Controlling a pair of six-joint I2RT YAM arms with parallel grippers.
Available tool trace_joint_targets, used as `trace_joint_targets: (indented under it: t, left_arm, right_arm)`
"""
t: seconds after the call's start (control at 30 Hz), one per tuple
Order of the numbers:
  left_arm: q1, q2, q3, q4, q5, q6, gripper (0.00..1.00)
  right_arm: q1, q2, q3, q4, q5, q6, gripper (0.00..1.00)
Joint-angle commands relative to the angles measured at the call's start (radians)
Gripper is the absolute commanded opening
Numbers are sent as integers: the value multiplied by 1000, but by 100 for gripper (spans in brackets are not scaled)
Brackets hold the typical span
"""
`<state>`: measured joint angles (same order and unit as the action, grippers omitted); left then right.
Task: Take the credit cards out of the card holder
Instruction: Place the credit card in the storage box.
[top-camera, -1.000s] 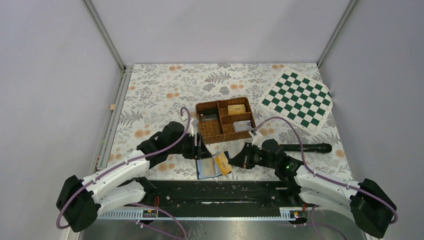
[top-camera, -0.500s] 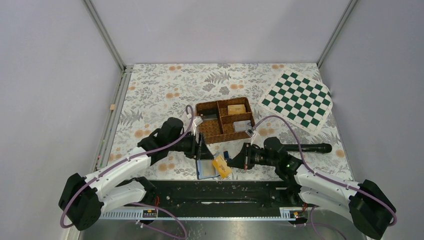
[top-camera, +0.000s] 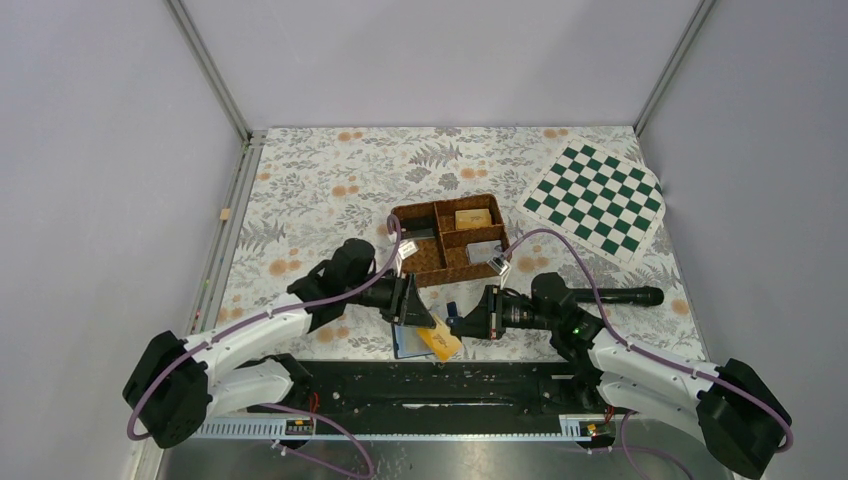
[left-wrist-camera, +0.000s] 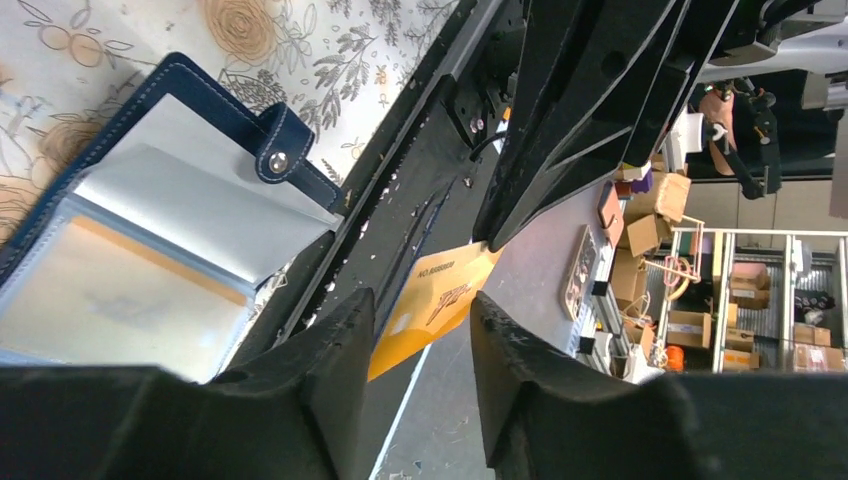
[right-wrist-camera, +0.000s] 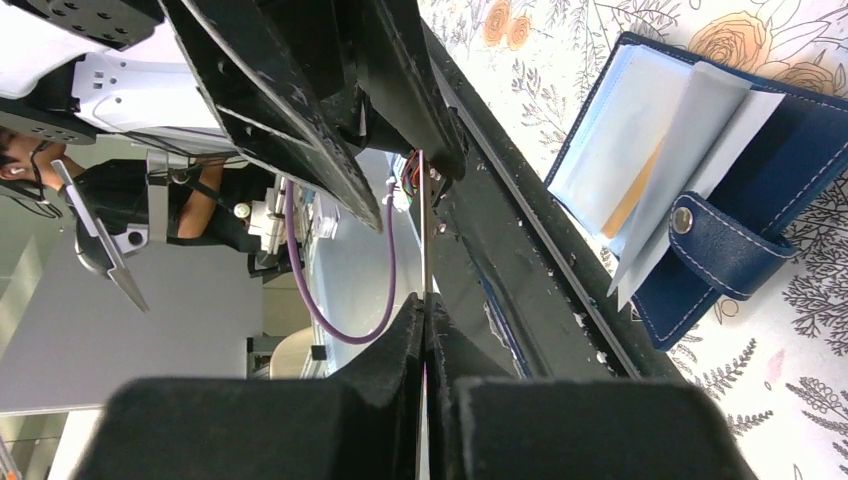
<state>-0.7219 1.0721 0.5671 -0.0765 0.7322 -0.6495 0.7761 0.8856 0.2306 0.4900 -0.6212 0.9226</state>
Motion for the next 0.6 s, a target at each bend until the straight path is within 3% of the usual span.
trace_joint_targets:
  t: [0.0, 0.07, 0.13, 0.27, 0.37, 0.5, 0.57]
  left_arm:
    - [-17, -1, -19, 129, 46, -34, 33]
    - [-16, -14, -21, 131, 39, -40, 12]
    - [-16, -28, -20, 125, 17, -44, 0]
    - [-17, -62, -26, 165, -8, -95, 0]
    - [-17, -83, -23, 192, -32, -137, 0]
    - [-15, -111, 6, 167, -93, -162, 0]
    - [-14, -122, 34, 131, -132, -161, 0]
  right_arm:
    - [-7, -19, 15, 63, -38, 28, 0]
    - [-6, -23, 17, 58, -36, 28, 0]
    - [-6, -27, 18, 51, -31, 31, 0]
    - [-6, -49, 25, 11, -2, 29, 1]
    - [-7, -88, 39, -44, 37, 26, 19]
    - [-9, -197, 78, -211, 165, 9, 50]
    - [-8, -273, 114, -341, 246, -6, 75]
